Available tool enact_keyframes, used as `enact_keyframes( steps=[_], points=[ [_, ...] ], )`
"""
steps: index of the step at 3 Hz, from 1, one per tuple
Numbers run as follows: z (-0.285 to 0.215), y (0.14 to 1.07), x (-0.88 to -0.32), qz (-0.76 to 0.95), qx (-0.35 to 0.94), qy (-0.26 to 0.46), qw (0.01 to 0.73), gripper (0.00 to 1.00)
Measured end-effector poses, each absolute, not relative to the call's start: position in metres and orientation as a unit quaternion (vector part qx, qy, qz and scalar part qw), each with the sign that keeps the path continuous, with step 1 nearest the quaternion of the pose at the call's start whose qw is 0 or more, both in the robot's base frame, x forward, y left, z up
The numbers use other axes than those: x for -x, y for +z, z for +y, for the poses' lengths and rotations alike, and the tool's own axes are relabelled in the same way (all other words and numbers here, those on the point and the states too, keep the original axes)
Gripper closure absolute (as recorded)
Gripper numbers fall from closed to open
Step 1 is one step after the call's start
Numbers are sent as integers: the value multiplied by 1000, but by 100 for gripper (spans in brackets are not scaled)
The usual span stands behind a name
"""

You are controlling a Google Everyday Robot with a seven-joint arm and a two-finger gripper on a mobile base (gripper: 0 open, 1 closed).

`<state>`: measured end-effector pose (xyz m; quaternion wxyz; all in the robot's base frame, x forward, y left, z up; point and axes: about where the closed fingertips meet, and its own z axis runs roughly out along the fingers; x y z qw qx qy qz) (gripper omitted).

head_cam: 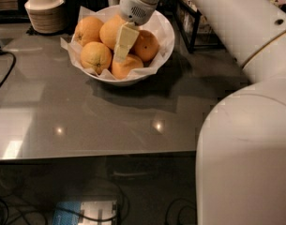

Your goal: Pick orange from white bowl

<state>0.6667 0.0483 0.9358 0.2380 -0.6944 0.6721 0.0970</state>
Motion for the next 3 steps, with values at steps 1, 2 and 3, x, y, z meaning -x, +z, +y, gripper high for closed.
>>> enact_keyframes(
  steps=[1,2,3],
  points=[
    [48,936,-667,672,694,97,238,42],
    [48,944,-667,672,694,97,238,65],
    [48,947,-667,672,694,97,238,88]
  ],
)
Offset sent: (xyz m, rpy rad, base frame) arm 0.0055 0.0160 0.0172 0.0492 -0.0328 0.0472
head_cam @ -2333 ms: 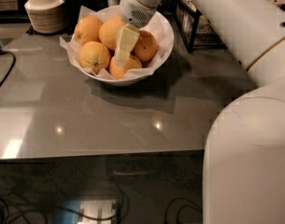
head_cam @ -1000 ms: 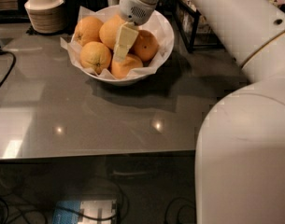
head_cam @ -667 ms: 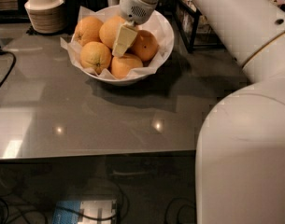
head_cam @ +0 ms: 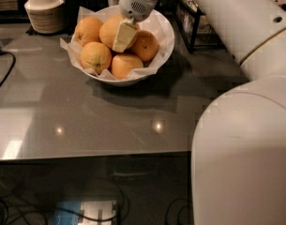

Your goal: Pick orange from white bowl

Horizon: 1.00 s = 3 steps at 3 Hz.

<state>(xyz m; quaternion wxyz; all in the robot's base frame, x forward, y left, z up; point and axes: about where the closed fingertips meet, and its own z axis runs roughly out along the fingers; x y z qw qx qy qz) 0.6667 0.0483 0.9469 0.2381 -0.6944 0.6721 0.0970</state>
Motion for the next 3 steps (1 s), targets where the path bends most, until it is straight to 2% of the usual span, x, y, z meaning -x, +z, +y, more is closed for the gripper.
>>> enact_keyframes(
  steps=[1,3],
  points=[
    [53,971,-658,658,690,96,286,100],
    [43,1057,-617,593,666,113,438,100]
  ],
)
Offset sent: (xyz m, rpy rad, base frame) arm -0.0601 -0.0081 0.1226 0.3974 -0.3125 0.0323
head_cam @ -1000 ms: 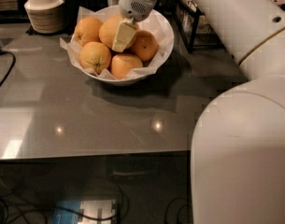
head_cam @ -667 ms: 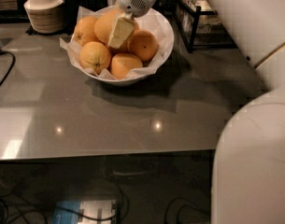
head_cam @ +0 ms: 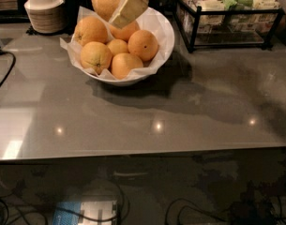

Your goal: Pick orange from white bowl

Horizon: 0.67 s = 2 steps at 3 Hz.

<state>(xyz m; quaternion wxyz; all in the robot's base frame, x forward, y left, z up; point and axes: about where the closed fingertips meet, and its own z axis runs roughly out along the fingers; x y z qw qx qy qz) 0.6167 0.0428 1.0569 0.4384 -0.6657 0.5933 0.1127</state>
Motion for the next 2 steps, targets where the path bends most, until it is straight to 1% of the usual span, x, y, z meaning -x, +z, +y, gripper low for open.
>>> enact_keyframes(
  steps=[1,2],
  points=[
    [36,1098,-589,556,667,110,484,100],
    [37,1120,-558,522,683,119,498,100]
  ],
)
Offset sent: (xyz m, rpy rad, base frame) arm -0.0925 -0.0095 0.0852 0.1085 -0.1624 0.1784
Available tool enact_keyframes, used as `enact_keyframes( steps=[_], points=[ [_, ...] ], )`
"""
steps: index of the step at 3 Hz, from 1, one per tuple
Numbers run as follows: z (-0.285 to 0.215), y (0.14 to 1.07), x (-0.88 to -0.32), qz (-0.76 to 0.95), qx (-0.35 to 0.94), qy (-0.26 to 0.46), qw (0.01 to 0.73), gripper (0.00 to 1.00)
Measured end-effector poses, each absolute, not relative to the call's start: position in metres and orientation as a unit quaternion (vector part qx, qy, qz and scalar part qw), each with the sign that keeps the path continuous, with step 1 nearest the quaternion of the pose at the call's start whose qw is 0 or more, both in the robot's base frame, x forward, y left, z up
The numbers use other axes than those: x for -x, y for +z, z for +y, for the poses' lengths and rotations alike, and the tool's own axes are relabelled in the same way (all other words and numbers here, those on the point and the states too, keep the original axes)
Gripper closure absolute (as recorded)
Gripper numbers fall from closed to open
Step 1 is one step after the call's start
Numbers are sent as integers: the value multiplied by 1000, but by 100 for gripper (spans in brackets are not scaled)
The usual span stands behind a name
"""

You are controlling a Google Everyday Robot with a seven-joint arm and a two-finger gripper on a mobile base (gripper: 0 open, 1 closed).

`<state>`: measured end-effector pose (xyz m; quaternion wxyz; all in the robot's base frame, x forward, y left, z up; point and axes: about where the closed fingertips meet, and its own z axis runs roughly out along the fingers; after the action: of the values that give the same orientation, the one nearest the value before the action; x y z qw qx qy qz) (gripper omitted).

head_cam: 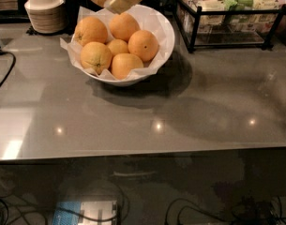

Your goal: Pick orange from white bowl

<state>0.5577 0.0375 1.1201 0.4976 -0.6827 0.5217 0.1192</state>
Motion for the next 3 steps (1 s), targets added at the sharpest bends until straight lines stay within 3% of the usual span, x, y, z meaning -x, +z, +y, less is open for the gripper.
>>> enact_keyframes(
  steps=[3],
  points=[
    [13,1084,-550,549,686,80,471,100]
  ],
)
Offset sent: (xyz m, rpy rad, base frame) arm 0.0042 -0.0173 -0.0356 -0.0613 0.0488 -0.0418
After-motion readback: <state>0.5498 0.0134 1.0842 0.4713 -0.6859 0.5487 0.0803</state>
